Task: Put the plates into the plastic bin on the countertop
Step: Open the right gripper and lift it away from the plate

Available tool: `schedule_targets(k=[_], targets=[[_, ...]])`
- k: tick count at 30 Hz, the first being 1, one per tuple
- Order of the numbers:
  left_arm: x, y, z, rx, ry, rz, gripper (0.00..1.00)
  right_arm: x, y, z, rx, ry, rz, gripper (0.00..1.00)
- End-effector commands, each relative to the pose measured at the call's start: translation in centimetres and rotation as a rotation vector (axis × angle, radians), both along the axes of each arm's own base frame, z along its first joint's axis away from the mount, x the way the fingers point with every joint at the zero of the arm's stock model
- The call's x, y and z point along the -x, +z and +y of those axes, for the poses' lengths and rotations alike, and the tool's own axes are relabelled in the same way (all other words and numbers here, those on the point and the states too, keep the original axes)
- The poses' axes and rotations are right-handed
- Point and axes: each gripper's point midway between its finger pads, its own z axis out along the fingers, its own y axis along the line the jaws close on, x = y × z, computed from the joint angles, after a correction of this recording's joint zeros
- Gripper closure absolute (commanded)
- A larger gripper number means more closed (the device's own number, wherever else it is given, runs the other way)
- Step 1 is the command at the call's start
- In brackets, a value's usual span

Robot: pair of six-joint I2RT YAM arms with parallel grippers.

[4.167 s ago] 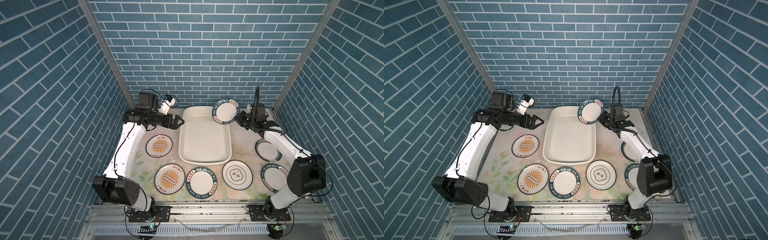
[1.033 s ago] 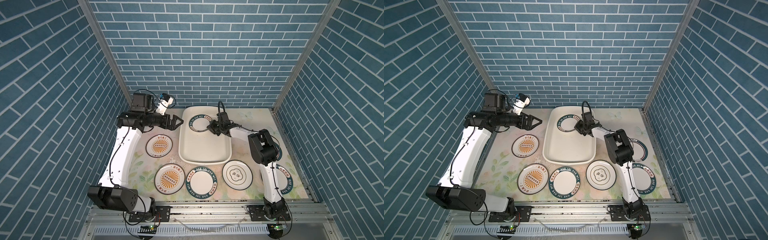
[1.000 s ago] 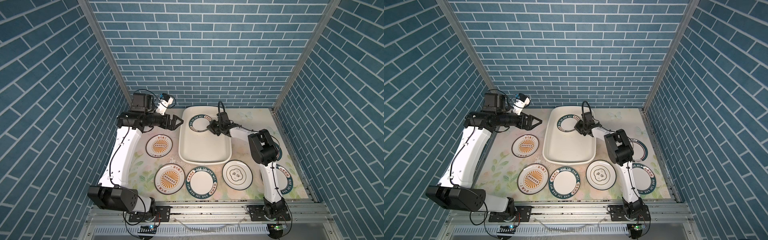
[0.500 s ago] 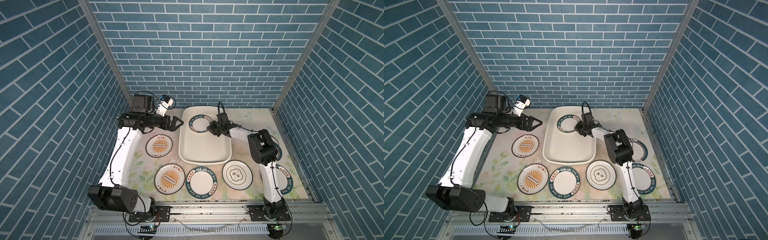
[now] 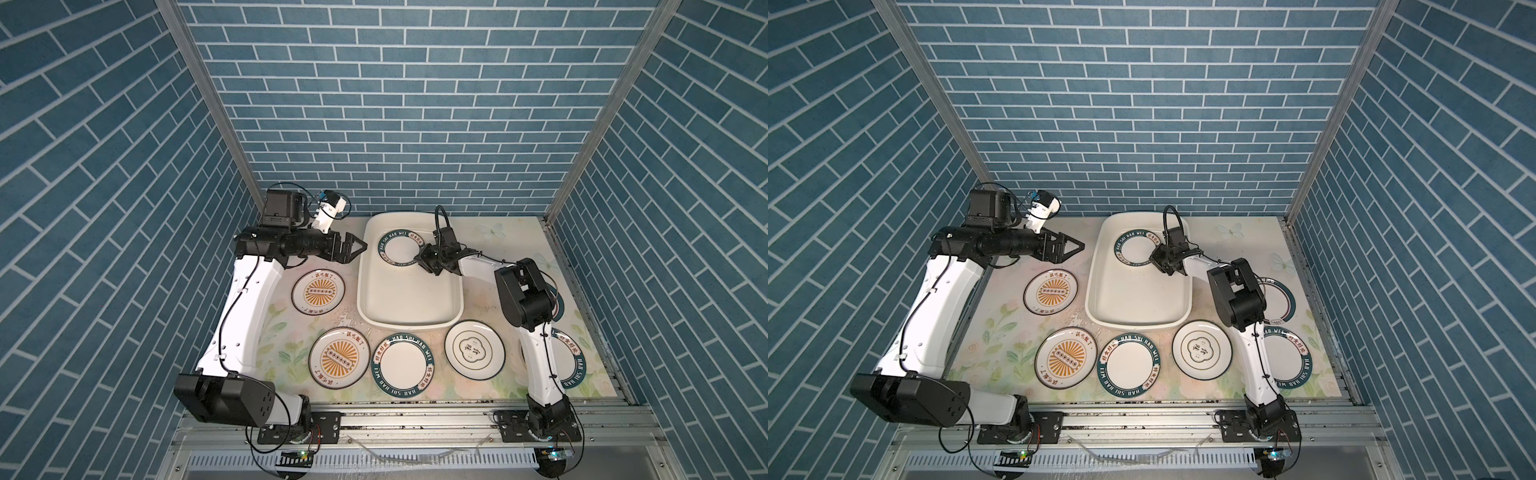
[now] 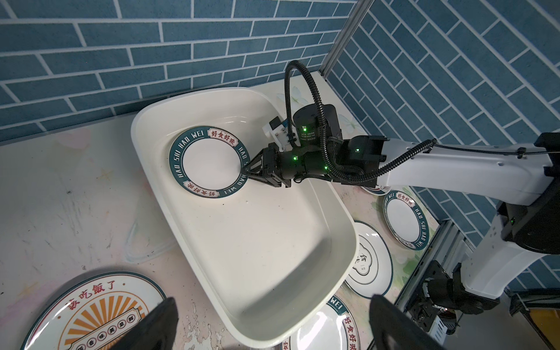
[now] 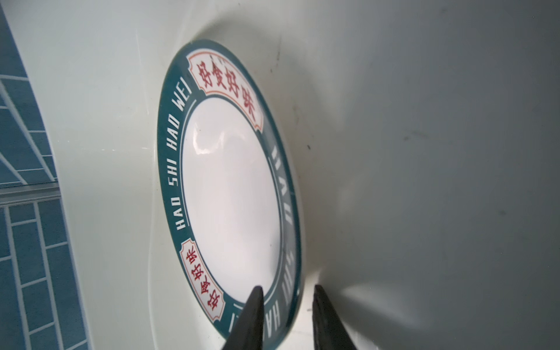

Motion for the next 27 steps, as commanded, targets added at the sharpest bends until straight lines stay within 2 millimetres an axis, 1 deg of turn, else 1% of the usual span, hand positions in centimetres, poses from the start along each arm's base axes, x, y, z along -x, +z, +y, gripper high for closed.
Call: schedule_targets(k=[1,7,9,10,13,17,22,26,27], targets=[[0.3,0.7,0.3,0.011,0.009,-0.027,0.00,0.9,0.9,-0.3,0.004,-0.002,0.016,0.69],[0.4,0.9,0.4,0.013,0.012,-0.030,0.00,1.0,3.0,-0.3,0.010,0.021,-0.013,0.69],[0.4,1.0,0.4,0.013,0.012,-0.031,0.00,1.2,2.8,-0.4,0.019,0.026,-0.010,0.69],[0.4,1.0,0.4,0.013,0.013,-0.033,0.00,1.2,4.6,-0.3,0.007,0.032,-0.039,0.68],[0.5,1.0,0.4,0.014,0.014,-0.031,0.01,1.3,5.7,-0.3,0.009,0.042,-0.053,0.68],[0.4,1.2,0.4,0.016,0.016,-0.036,0.00,1.3,7.4,0.1,0.004,0.073,-0.073,0.68],[0.5,1.3,0.4,0.016,0.016,-0.037,0.00,1.8,9.7,0.3,0.014,0.106,-0.100,0.67],[0.5,1.3,0.5,0.015,0.015,-0.035,0.00,2.7,12.5,-0.5,0.052,0.137,-0.145,0.66],[0.5,1.3,0.5,0.016,0.014,-0.033,0.00,2.9,13.3,-1.0,0.072,0.146,-0.161,0.66]])
